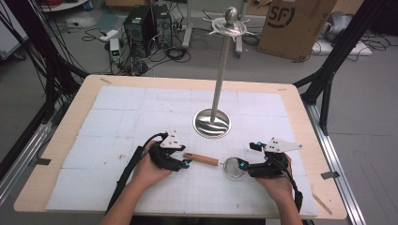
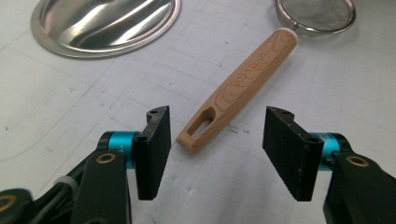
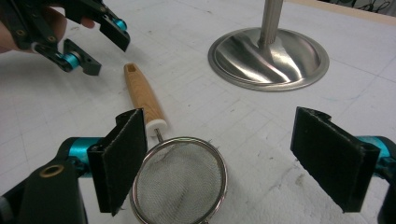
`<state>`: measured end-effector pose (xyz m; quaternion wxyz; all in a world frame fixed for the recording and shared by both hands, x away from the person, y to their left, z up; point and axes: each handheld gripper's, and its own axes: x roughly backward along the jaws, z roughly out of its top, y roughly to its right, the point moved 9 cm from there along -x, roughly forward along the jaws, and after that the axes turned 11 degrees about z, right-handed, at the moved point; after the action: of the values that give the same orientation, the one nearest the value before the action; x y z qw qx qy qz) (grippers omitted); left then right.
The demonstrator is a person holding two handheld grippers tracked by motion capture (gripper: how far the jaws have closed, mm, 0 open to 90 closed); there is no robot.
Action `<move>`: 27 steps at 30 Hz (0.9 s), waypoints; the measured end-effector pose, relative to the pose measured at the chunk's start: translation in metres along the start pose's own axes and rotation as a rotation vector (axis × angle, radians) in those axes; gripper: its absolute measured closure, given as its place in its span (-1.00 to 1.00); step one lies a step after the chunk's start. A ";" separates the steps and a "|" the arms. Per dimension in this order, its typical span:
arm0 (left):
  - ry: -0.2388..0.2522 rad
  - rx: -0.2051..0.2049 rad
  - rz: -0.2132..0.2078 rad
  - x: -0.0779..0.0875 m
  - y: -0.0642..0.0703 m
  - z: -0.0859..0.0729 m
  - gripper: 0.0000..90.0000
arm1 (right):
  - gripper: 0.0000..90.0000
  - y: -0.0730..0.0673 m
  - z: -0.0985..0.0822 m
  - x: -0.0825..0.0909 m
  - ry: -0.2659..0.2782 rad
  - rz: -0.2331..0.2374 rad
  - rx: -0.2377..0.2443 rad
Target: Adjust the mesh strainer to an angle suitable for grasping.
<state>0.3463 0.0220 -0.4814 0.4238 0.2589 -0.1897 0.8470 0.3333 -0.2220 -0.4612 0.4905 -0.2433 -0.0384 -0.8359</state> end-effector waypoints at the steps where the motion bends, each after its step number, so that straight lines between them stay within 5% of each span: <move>1: 0.006 0.013 -0.008 0.003 0.000 0.000 -0.11 | -0.61 0.001 0.000 0.000 0.001 -0.003 0.005; 4: 0.046 0.044 -0.024 0.015 -0.005 0.001 -0.15 | -0.61 0.001 0.000 -0.001 -0.002 0.000 0.004; 15: 0.108 0.090 0.021 0.043 -0.030 -0.004 -0.33 | -0.61 0.001 -0.003 -0.003 -0.013 -0.001 -0.004; 27: 0.155 0.117 0.052 0.054 -0.039 -0.002 -0.65 | -0.61 0.003 -0.005 -0.003 -0.018 -0.008 -0.011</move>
<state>0.3509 0.0786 -0.4467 0.3992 0.2117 -0.1132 0.8849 0.3347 -0.2228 -0.4672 0.4853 -0.2532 -0.0391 -0.8360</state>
